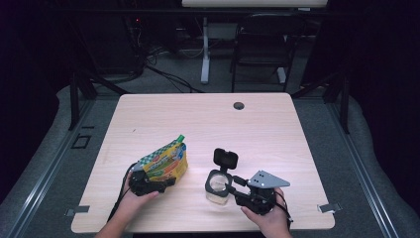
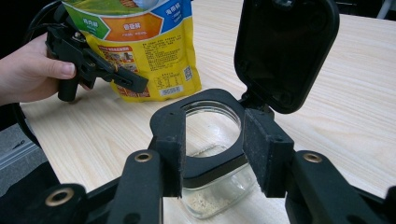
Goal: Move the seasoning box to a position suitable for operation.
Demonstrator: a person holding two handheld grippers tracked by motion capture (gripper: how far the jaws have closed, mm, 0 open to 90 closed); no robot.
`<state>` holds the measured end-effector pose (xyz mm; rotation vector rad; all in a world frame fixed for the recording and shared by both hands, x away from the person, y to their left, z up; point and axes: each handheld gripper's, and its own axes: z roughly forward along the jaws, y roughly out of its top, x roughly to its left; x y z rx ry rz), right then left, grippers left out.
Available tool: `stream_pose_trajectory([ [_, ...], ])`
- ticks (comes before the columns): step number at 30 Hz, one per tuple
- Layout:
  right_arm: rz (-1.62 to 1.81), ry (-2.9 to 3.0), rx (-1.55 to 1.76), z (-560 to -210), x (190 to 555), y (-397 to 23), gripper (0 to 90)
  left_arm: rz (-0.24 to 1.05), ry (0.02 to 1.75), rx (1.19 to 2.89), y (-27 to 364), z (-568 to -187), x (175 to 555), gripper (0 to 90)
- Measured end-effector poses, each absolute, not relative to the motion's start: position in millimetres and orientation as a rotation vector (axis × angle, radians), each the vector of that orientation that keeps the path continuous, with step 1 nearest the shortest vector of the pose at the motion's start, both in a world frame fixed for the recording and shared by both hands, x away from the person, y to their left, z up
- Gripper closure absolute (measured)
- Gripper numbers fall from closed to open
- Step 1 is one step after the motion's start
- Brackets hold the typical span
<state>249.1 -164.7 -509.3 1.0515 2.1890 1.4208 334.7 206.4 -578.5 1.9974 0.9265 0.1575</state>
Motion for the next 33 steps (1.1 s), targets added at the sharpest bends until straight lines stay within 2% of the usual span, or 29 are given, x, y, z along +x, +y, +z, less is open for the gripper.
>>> stream_pose_trajectory([
  [18,1.424,2.187,1.056,-510.1,250.1,-165.1,59.6,0.205,0.905,1.970,204.4,-582.3,332.7,35.2],
  [33,1.427,2.184,1.058,-510.1,250.1,-165.6,59.5,0.183,0.902,1.961,204.8,-585.7,333.2,36.9],
])
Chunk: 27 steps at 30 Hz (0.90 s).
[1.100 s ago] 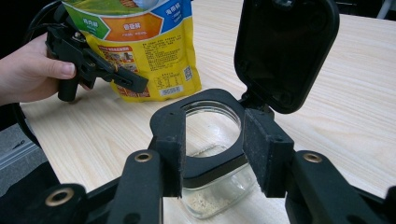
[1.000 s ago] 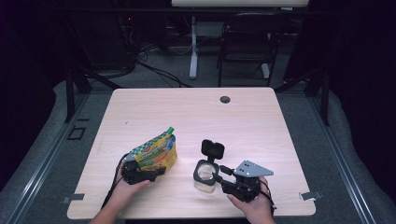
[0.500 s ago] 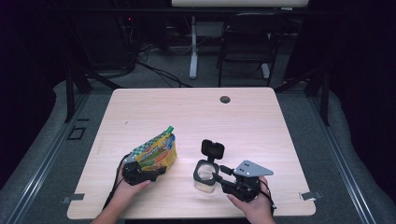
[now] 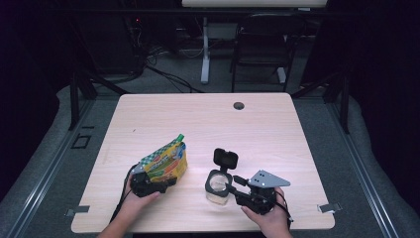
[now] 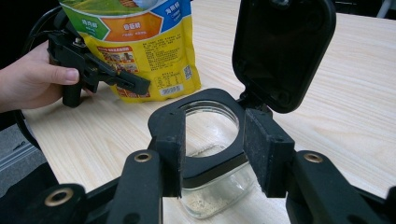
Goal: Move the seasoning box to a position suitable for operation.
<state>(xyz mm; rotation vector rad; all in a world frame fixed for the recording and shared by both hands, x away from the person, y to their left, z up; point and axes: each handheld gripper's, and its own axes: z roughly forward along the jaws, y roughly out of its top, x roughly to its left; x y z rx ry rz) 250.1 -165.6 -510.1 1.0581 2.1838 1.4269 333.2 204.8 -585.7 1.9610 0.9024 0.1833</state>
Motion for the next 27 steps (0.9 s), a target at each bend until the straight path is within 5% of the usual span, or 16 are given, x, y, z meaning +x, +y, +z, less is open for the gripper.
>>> stream_pose_trajectory([
  [27,1.426,2.184,1.058,-510.6,250.2,-165.8,59.5,0.190,0.884,1.962,204.0,-586.9,331.9,44.5],
])
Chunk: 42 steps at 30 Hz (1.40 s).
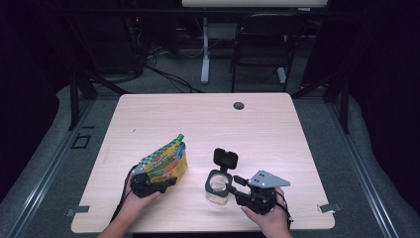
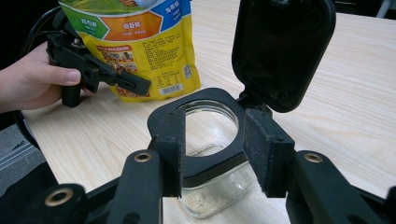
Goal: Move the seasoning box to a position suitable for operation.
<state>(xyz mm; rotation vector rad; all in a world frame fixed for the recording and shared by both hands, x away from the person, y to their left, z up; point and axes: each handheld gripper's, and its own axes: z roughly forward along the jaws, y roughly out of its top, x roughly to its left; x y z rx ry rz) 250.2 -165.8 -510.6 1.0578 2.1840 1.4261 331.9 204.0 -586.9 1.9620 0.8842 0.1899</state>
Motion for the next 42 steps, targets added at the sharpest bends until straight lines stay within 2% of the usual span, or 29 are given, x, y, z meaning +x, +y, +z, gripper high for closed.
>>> stream_pose_trajectory([
  [8,1.431,2.179,1.060,-511,251,-166,59.5,0.216,0.878,1.964,204,-586,331,51.1],
  [20,1.426,2.181,1.063,-511,251,-167,59.5,0.210,0.892,1.952,204,-586,331,53.9],
  [34,1.426,2.175,1.064,-511,251,-169,59.5,0.225,0.897,1.948,205,-581,330,54.5],
  [42,1.415,2.182,1.058,-511,251,-169,59.4,0.282,0.868,1.971,205,-573,327,54.5],
])
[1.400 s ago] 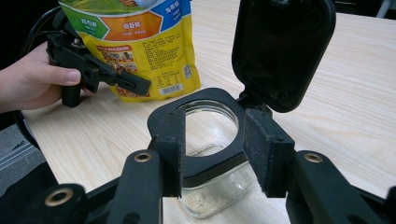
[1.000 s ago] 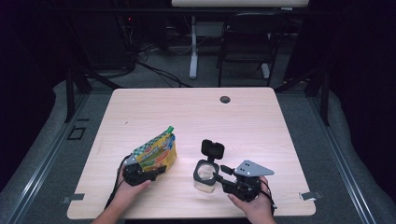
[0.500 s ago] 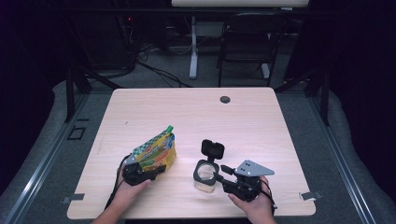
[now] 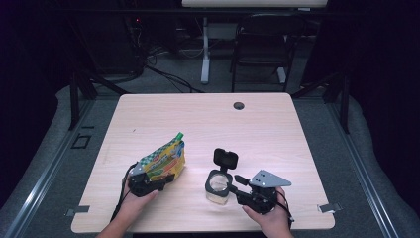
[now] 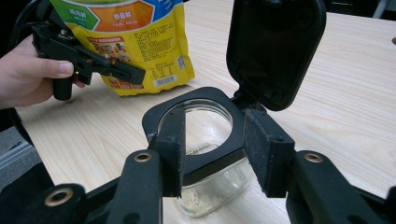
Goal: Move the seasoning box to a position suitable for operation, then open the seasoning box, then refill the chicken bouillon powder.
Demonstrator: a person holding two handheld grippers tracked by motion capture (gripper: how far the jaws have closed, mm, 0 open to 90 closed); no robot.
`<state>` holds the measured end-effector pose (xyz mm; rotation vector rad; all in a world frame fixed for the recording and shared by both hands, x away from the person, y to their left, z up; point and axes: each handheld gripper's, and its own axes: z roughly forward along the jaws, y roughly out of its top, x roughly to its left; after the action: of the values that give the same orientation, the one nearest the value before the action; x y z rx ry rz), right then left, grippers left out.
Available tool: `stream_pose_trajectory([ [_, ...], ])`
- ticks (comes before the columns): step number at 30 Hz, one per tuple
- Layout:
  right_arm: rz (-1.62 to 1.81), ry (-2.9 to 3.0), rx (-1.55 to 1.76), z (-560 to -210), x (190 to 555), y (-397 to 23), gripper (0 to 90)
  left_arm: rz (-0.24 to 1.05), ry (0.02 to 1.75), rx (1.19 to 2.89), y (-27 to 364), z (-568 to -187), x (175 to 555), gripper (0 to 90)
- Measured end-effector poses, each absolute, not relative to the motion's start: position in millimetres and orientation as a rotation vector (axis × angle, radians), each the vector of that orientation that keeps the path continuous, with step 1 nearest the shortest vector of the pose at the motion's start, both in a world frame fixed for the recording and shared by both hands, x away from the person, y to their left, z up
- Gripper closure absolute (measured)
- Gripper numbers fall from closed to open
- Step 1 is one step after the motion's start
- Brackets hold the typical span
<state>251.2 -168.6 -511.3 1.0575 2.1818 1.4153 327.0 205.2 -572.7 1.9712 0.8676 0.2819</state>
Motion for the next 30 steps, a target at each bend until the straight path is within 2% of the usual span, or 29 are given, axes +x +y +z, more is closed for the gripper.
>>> stream_pose_trajectory([
  [30,1.418,2.159,1.046,-511,255,-169,58.2,0.446,0.783,2.055,199,-553,312,54.5],
])
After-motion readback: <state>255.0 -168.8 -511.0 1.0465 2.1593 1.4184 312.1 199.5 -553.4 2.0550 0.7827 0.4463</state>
